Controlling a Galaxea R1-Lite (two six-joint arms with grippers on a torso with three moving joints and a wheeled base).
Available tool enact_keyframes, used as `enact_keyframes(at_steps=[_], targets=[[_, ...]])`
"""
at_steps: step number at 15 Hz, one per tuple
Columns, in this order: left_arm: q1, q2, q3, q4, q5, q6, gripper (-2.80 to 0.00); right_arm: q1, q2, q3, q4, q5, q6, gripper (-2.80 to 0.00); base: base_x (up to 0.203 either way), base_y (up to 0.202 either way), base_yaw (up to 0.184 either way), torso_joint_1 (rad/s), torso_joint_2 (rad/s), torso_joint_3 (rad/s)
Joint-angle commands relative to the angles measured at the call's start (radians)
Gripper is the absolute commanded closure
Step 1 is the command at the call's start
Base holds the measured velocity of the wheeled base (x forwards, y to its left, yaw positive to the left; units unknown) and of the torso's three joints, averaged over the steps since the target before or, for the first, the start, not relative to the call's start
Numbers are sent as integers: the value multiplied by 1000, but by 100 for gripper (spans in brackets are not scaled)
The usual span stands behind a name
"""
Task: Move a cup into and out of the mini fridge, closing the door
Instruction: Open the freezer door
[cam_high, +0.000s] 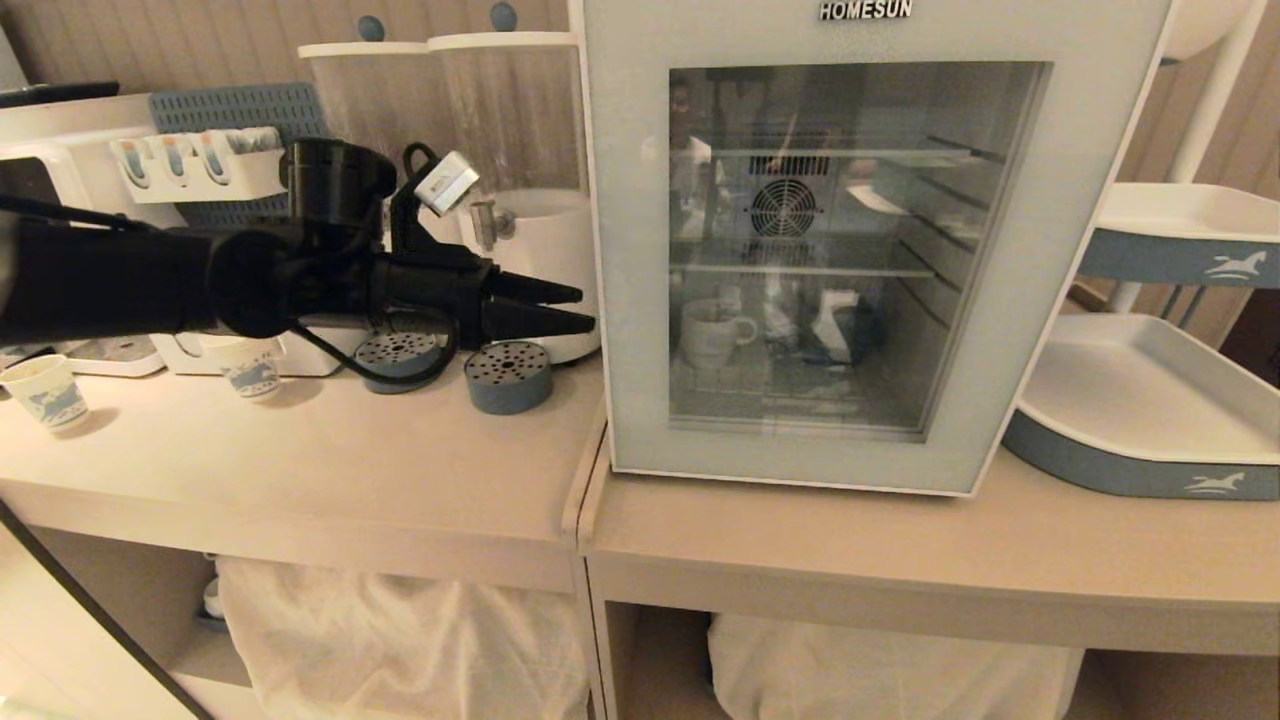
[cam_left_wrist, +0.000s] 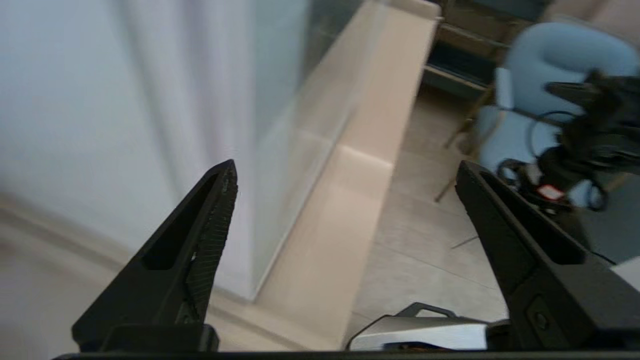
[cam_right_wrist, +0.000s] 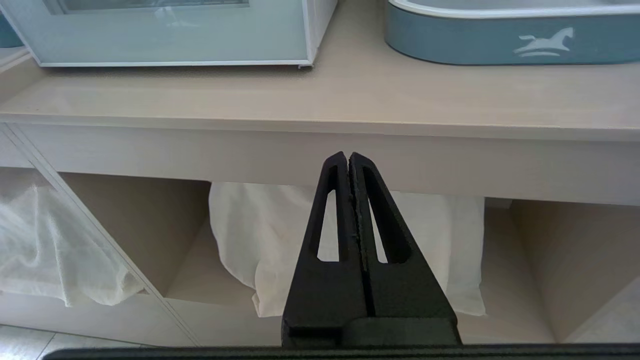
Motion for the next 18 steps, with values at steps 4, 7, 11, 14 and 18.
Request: enact_keyframes(at_steps=[4, 7, 11, 14, 18], targets=[[1, 21, -12, -12, 45, 18, -280, 0, 1, 1, 1, 0, -5, 0, 0, 0, 0, 0, 0, 0], [-1, 31, -13, -13, 72, 22, -280, 0, 1, 1, 1, 0, -5, 0, 0, 0, 0, 0, 0, 0], [-38, 75, -32, -13, 78, 18, -280, 0, 1, 1, -1, 0, -5, 0, 0, 0, 0, 0, 0, 0], [-71, 79, -37, -13, 79, 3, -280, 0, 1, 1, -1, 0, -7, 0, 0, 0, 0, 0, 0, 0], [-84, 69, -38, -16, 76, -15, -280, 0, 1, 1, -1, 0, -7, 0, 0, 0, 0, 0, 0, 0]])
